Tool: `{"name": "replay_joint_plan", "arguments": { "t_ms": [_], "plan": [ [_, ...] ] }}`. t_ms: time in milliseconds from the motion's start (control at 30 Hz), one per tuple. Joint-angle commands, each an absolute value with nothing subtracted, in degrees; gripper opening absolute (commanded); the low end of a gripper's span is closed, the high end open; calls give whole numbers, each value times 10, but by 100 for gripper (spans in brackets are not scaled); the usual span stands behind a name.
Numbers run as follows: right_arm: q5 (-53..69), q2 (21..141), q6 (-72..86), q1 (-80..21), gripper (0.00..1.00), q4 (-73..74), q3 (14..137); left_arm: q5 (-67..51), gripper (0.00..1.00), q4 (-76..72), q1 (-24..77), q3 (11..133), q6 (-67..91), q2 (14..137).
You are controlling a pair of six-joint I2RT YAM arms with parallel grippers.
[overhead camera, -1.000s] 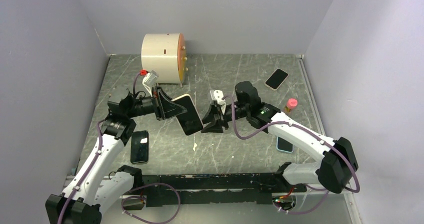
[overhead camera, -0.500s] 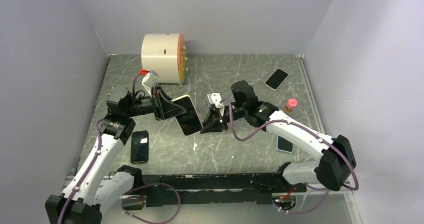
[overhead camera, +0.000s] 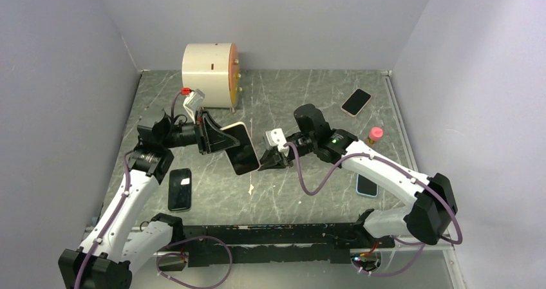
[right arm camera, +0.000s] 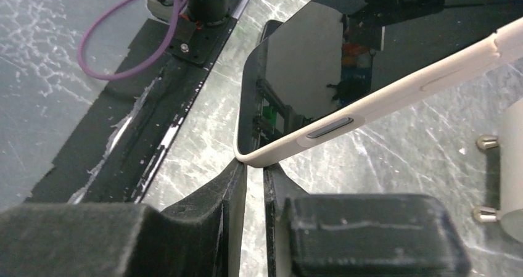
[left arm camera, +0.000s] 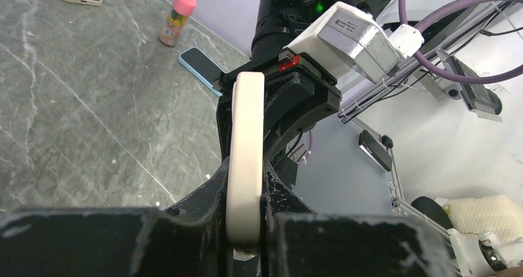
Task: Take the phone out of the phone case
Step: Remove the phone case from the phone.
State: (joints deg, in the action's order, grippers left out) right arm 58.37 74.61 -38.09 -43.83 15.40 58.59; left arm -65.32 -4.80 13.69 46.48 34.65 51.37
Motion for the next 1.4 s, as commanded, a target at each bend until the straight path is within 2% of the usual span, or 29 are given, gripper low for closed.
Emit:
{"name": "replay_joint_plan", "arguments": {
  "t_ms": [0, 100, 200, 333, 467, 567, 833, 967, 1367],
  "plan": [
    [532, 768, -465, -439, 0, 148, 635, -709, 3, -37, 142, 498, 355, 499],
    [528, 776, -446, -439, 1, 142, 637, -689, 3, 13, 142, 507, 318, 493],
    [536, 770, -425, -439, 14, 135, 621, -649, 2, 81, 142, 519, 257, 478],
    [563, 747, -380, -439, 33, 98, 584, -629, 3, 90, 142, 518, 235, 462],
    [587, 723, -341, -439, 46, 54, 548, -613, 2, 104, 142, 521, 222, 460],
    [594, 719, -304, -440, 51, 28, 538, -609, 3, 106, 142, 521, 221, 464],
    [625, 732, -205, -453, 54, -60, 534, -598, 3, 107, 142, 513, 214, 458],
    [624, 748, -195, -464, 53, -56, 544, -594, 3, 117, 142, 514, 207, 456],
    [619, 770, -241, -475, 38, 8, 567, -605, 3, 104, 142, 508, 218, 445]
  ]
}}
